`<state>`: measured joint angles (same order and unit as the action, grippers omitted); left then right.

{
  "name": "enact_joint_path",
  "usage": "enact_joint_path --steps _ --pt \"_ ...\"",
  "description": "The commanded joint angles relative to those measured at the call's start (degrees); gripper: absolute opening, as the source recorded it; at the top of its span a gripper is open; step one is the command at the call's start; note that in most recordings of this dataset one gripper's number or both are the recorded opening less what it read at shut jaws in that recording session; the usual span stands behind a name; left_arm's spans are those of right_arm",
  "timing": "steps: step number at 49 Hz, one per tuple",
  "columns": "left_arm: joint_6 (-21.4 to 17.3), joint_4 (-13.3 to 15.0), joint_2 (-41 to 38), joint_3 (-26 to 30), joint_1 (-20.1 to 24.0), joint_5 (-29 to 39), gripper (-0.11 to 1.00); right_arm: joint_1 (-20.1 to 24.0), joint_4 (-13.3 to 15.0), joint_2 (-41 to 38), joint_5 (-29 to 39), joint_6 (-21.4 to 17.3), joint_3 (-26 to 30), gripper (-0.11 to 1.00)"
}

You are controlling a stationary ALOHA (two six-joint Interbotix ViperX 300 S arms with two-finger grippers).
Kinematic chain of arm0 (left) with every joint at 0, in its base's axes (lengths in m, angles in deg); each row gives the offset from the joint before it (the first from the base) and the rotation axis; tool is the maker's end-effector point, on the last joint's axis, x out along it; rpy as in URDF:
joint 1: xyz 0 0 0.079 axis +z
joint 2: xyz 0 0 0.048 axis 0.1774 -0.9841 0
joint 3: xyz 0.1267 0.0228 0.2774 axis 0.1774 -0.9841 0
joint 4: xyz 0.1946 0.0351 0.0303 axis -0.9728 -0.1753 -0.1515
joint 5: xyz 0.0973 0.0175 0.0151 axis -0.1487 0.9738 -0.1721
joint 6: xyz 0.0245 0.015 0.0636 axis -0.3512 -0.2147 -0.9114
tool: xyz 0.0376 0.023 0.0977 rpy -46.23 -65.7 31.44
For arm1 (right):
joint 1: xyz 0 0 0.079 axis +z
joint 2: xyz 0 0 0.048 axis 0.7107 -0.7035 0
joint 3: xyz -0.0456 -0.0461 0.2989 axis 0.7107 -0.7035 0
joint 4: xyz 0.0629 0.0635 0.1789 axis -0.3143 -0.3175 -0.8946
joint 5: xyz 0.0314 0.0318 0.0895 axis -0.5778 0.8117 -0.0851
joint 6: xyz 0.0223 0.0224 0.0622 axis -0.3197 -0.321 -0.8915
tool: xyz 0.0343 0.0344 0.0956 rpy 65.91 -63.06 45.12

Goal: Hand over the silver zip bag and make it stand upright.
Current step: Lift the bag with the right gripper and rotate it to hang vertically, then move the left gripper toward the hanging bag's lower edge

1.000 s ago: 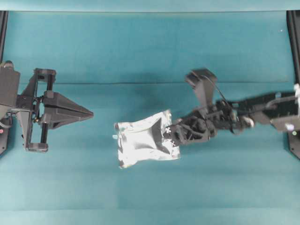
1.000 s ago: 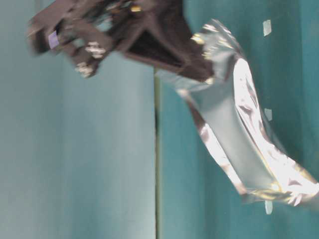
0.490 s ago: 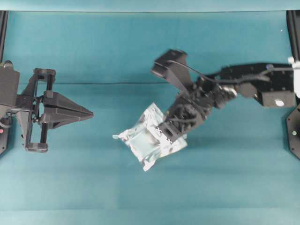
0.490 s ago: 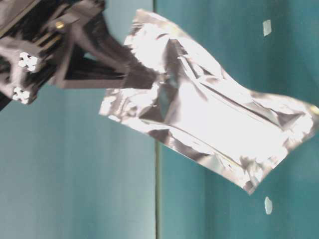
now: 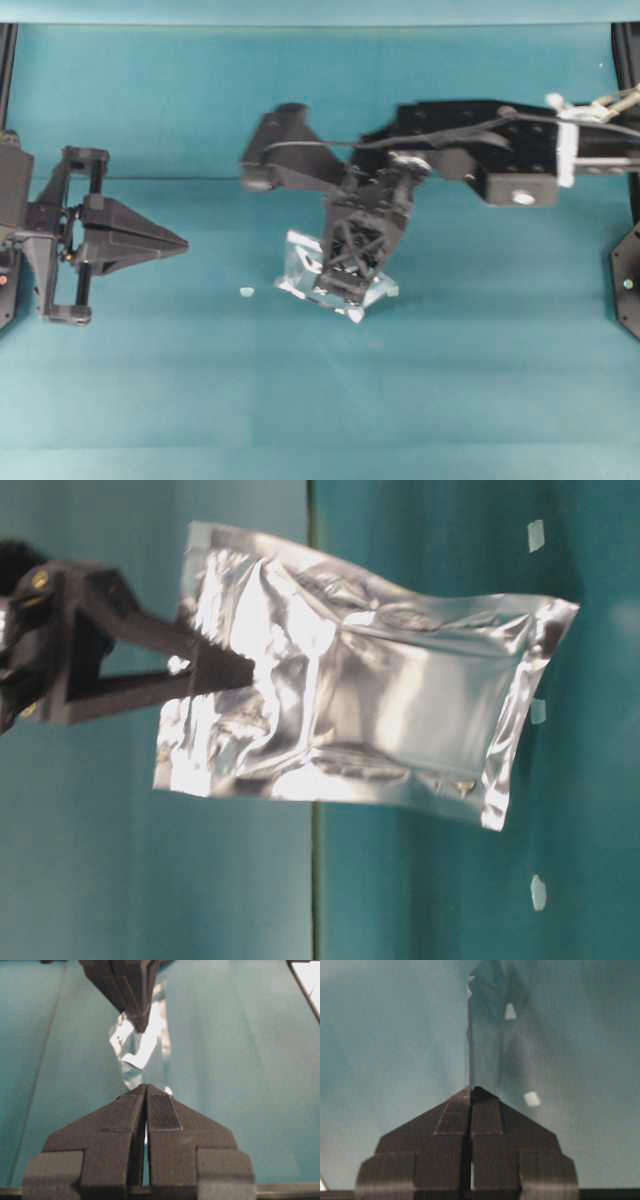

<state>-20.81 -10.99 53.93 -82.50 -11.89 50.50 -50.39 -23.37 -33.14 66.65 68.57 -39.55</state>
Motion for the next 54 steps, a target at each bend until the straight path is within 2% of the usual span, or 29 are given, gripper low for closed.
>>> enact_joint_path --steps 1,7,13,21,38,54 --pt "0.1 -0.1 0.7 0.4 0.0 -0.1 -0.04 0.4 0.7 -0.4 2.5 2.6 4.5 -0.03" --pt "0.1 -0.1 1.2 0.3 -0.1 0.4 -0.04 0.6 2.5 -2.0 5.8 6.0 7.7 -0.03" --pt "0.1 -0.1 1.4 0.2 -0.1 1.0 -0.04 1.3 5.4 -3.0 7.8 9.6 9.7 -0.03" --pt "0.0 -0.1 1.4 0.3 0.0 1.1 -0.04 2.4 8.8 -3.6 8.2 13.0 10.2 -0.03" --pt "0.1 -0.1 1.4 0.2 -0.1 1.1 -0.04 3.0 11.8 -5.0 7.5 14.1 9.2 -0.03" --pt "0.1 -0.1 1.4 0.2 0.0 0.9 -0.04 4.0 12.1 -5.2 7.2 15.3 8.3 -0.03"
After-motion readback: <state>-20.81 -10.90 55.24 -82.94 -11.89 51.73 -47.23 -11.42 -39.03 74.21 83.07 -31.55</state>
